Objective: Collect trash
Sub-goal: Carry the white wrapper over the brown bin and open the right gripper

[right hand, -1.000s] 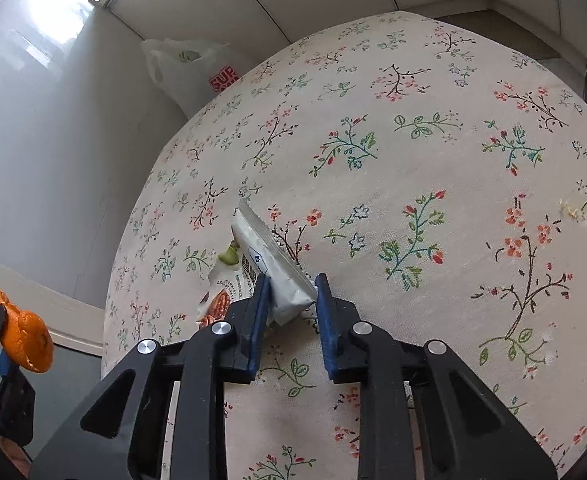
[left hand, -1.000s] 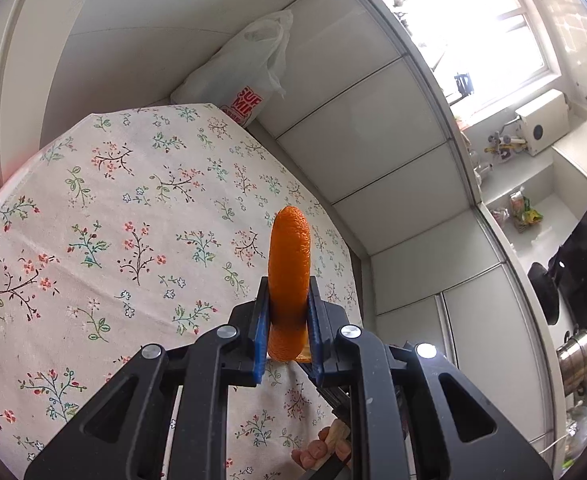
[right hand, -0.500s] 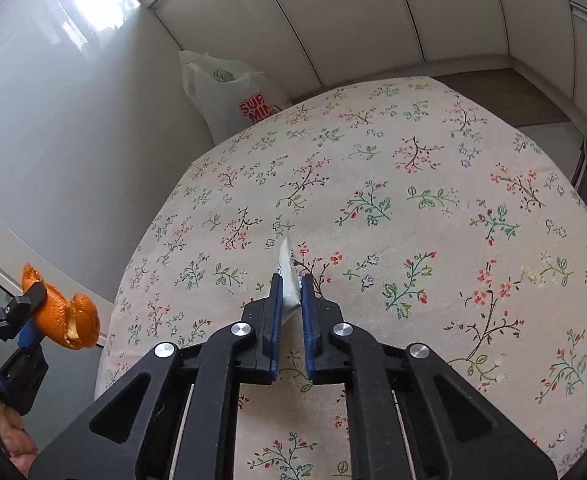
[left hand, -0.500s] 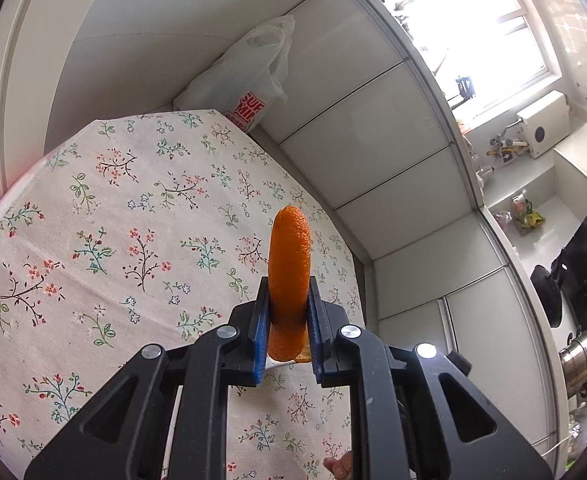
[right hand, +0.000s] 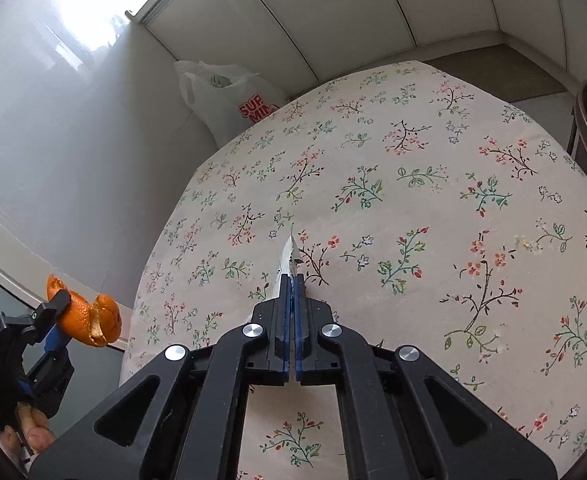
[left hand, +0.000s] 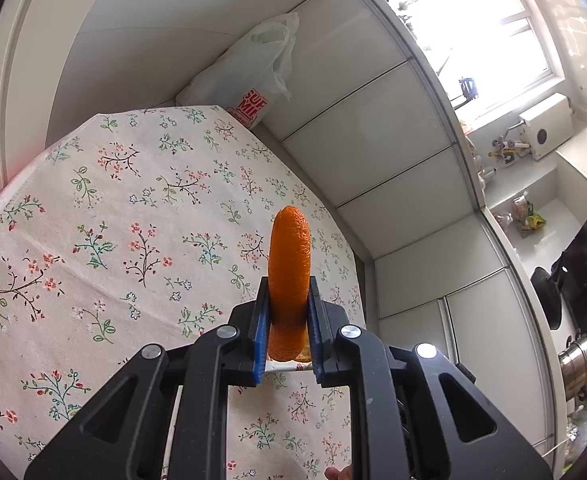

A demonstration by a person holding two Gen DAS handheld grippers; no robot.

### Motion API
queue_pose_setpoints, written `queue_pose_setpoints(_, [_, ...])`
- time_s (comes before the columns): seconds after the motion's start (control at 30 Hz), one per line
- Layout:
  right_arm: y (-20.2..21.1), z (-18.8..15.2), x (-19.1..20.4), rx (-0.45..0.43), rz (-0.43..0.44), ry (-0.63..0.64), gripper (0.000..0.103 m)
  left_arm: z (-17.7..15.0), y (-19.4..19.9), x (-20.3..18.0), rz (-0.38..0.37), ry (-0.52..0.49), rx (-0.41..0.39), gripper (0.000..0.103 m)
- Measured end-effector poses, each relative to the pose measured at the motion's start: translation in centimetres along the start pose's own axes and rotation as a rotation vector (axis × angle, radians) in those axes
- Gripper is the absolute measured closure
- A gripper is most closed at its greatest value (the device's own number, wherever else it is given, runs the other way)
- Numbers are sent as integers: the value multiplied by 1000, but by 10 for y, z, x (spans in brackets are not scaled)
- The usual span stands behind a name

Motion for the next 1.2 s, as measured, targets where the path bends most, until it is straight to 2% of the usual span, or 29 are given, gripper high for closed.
queue_pose_setpoints(0.33, [40, 4, 28, -89, -18, 120, 103, -1, -1, 0, 9, -6, 2, 86])
queue_pose_setpoints(0.67, [88, 12, 31, -180, -54, 176, 103, -3, -6, -4, 35, -32, 11, 86])
queue_pose_setpoints(0.9, [128, 24, 4, -261, -84, 143, 103, -9, -13, -6, 71, -55, 20, 86])
queue_pose_setpoints(1.2, [191, 35, -64, -402, -159, 21, 103, -24, -28, -16, 116, -101, 56, 86])
Point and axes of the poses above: each gripper's, at about its wrist camera, not at the fingertips, and y roughly against the way its jaws point, x to its left, z to its top, the point moved 1 cm from there along -y, roughly the way its jaws point, and after that the axes turned 10 degrees about x, right-handed, at the moved point
